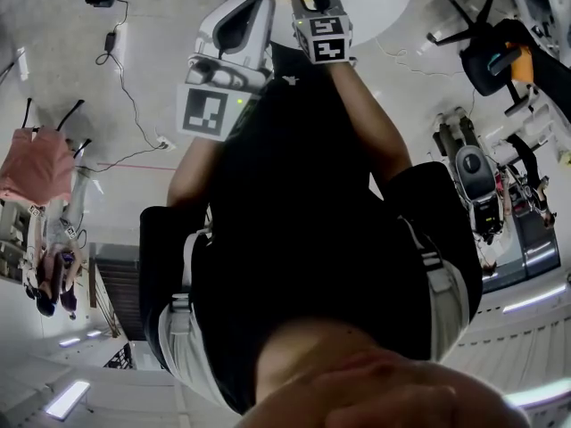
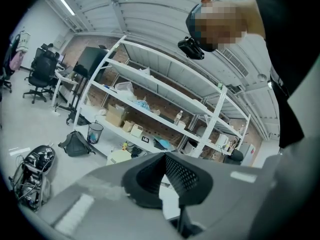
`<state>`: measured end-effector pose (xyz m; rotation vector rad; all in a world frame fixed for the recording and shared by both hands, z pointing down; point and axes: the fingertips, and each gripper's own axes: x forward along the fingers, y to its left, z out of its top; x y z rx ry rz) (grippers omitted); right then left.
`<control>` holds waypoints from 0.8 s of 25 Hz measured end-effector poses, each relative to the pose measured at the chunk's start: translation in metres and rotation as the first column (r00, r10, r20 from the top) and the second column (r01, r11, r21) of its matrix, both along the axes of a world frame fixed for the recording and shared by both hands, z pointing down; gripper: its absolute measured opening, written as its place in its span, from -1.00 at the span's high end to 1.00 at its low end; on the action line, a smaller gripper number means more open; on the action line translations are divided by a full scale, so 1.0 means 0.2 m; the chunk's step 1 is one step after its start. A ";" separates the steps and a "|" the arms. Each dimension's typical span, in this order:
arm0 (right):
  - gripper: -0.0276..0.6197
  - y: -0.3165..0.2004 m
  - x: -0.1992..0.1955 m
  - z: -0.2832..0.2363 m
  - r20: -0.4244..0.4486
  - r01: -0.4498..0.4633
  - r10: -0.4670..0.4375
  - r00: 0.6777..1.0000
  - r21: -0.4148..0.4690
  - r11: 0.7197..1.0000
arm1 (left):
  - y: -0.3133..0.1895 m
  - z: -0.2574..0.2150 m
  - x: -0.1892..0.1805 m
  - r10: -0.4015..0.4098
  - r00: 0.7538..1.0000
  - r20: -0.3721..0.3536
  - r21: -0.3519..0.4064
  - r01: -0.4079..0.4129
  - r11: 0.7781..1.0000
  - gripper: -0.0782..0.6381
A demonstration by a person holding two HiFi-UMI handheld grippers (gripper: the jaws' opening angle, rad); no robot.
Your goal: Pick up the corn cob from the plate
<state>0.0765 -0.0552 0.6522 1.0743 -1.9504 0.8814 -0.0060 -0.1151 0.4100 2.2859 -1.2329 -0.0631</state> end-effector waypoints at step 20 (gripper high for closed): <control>0.44 -0.01 -0.04 0.19 -0.127 0.240 -0.249 0.960 -0.084 0.967 | -0.06 0.07 -0.02 -0.004 1.000 0.000 -0.039 0.004 0.999 0.78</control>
